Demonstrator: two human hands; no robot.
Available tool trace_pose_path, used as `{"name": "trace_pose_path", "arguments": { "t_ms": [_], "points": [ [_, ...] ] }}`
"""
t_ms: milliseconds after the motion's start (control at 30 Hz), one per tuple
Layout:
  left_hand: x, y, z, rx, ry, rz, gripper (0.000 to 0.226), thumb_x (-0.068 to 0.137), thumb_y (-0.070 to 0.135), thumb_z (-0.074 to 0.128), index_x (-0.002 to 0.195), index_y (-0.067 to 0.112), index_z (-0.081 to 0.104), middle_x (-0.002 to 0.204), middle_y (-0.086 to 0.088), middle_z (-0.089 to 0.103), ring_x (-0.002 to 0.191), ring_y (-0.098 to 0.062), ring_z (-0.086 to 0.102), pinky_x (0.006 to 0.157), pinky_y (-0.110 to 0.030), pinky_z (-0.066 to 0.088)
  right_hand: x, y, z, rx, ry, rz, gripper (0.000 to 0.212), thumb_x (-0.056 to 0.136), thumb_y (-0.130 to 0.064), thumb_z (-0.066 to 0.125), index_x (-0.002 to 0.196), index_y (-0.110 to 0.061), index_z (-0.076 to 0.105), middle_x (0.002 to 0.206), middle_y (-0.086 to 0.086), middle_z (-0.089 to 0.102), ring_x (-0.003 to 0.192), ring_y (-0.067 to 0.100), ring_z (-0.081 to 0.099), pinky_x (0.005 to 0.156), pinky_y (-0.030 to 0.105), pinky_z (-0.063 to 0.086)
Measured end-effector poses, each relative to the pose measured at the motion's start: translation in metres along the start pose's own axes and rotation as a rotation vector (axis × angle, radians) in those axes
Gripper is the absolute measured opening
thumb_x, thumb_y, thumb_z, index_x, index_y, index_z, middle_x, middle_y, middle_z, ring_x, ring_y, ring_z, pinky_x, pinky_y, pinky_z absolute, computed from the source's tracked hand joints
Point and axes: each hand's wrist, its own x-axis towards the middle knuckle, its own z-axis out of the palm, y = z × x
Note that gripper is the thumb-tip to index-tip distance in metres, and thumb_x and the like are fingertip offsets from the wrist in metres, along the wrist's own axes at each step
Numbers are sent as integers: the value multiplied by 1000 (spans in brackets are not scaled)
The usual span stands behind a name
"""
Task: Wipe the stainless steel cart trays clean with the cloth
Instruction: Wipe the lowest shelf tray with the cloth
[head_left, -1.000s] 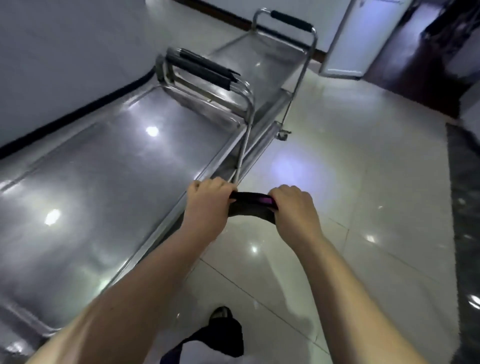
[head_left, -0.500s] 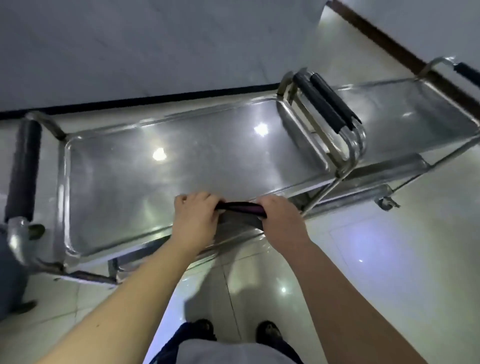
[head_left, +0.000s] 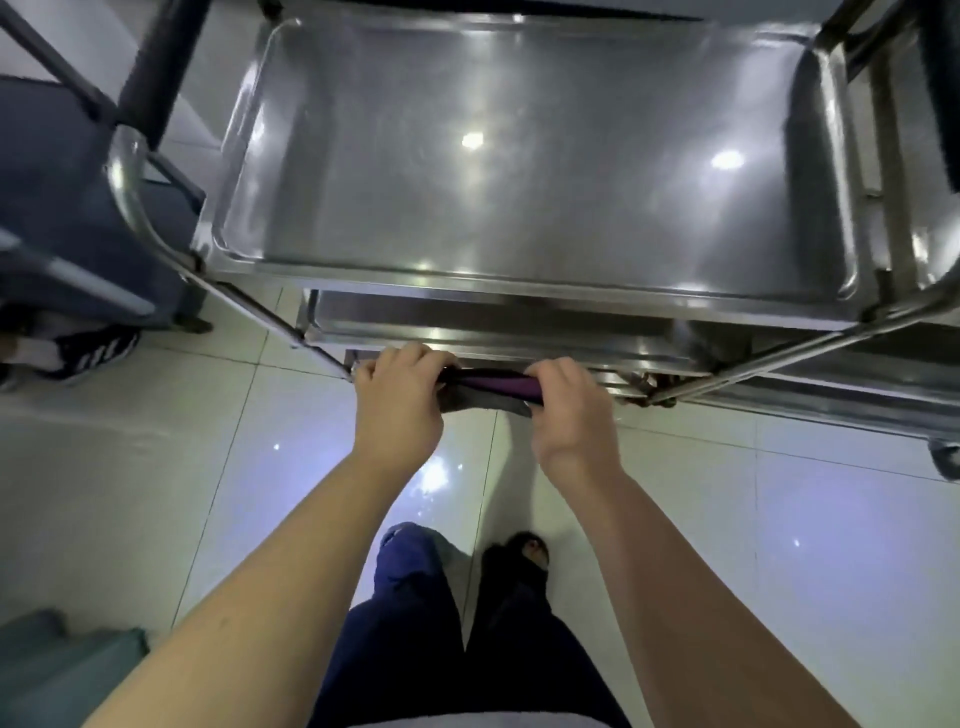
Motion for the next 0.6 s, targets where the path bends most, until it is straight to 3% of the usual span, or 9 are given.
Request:
{"name": "trace_pose_path", "arguments": {
  "t_ms": [100,200,333,433,500,600],
  "points": [
    [-20,-21,27,-72,-53,-96,48,78,-11,56,112,21,69,106,-1,61,101,-29,51,86,-39,29,-5,-4,31,36,-49,20,43,73,15,58,110,-8,66,103,8,61,93,30,53,82,38,42],
    [-21,-55,64,-149,-15,-142,39,85,-5,57,113,21,69,107,-2,63,102,-30,52,85,-36,27,-5,5,76,67,-52,19,42,73,14,62,107,-9,66,102,7,63,91,29,55,83,38,45],
    [17,-108,141,-294,40,-73,26,89,3,62,108,17,70,100,-1,64,99,-28,56,88,-37,42,15,37,160,117,61,13,36,74,10,62,106,-7,66,103,9,64,95,28,55,86,39,45],
    [47,-137,197,-500,35,7,28,86,-3,59,105,14,71,95,11,56,95,-17,58,86,-18,44,28,67,225,45,127,-7,40,71,15,68,107,-5,66,105,13,65,97,36,60,83,49,52],
    [68,-150,227,-520,105,72,28,82,2,58,102,16,72,94,15,55,90,-14,58,85,-30,50,42,86,259,65,195,-25,42,72,16,68,109,-3,66,108,15,64,98,39,61,82,53,53],
    [98,-161,265,-459,188,133,28,80,12,57,102,20,72,95,10,59,87,-18,59,86,-49,49,73,114,296,99,316,-40,35,75,15,65,106,-2,65,103,14,62,94,35,59,78,46,52]
  ]
}}
